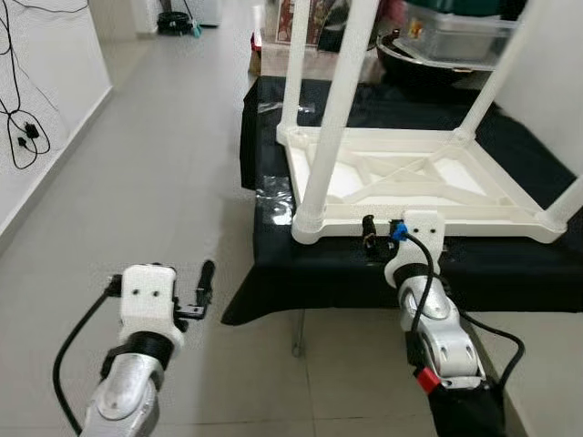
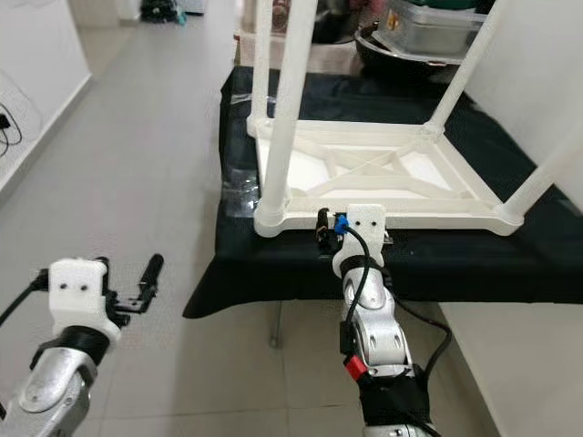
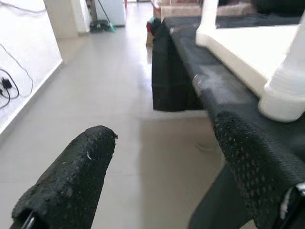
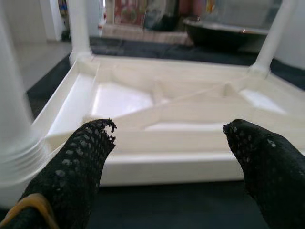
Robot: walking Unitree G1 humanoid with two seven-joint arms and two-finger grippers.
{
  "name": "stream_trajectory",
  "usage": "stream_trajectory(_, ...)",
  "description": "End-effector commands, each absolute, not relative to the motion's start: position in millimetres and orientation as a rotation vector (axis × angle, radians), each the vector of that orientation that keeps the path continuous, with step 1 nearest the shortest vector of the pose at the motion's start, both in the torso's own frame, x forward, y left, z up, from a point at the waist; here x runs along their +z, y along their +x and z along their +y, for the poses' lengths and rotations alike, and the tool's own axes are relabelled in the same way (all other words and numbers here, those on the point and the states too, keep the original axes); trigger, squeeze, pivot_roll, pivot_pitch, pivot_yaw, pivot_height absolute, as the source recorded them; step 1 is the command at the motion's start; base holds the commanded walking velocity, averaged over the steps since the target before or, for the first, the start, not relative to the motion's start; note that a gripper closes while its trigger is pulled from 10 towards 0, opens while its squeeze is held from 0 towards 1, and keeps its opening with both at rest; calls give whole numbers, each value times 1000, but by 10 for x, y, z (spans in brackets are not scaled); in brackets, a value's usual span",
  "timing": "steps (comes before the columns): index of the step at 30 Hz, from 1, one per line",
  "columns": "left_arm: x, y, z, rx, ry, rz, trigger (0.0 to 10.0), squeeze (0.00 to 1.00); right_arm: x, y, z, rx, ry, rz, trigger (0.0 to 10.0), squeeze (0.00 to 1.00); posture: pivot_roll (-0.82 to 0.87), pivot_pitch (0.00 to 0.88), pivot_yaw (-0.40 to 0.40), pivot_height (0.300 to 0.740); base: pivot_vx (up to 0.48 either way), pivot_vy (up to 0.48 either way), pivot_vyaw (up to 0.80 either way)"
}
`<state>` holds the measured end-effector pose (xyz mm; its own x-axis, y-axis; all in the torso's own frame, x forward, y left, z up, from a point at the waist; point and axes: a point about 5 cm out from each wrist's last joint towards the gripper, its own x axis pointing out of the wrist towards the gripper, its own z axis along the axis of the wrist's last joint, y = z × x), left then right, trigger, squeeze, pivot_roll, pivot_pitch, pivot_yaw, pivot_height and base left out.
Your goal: Building children table
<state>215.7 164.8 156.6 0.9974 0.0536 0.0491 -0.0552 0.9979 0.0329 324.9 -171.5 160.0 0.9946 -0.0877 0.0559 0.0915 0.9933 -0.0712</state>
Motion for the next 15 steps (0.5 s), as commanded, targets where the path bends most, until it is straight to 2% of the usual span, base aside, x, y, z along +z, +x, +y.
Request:
stream_trajectory(1,1565,2161,1651,61,29,-49,10000,0,1590,3260,-1762,-105,-73,-52,10000,0,74,93,-74,740,266,0,0)
stream_trajectory(8,1667,2227,1805,144,24,-88,10000,0,1657,3350,-1701,-85,-50,-85,10000,0,76,91,-76,740,0,0,0)
stream_trajectory(15,1737,2253,1847,160,8,-115,10000,0,1695,3412,-1657,-20,16,-97,10000,0,83,98,-76,740,0,0,0)
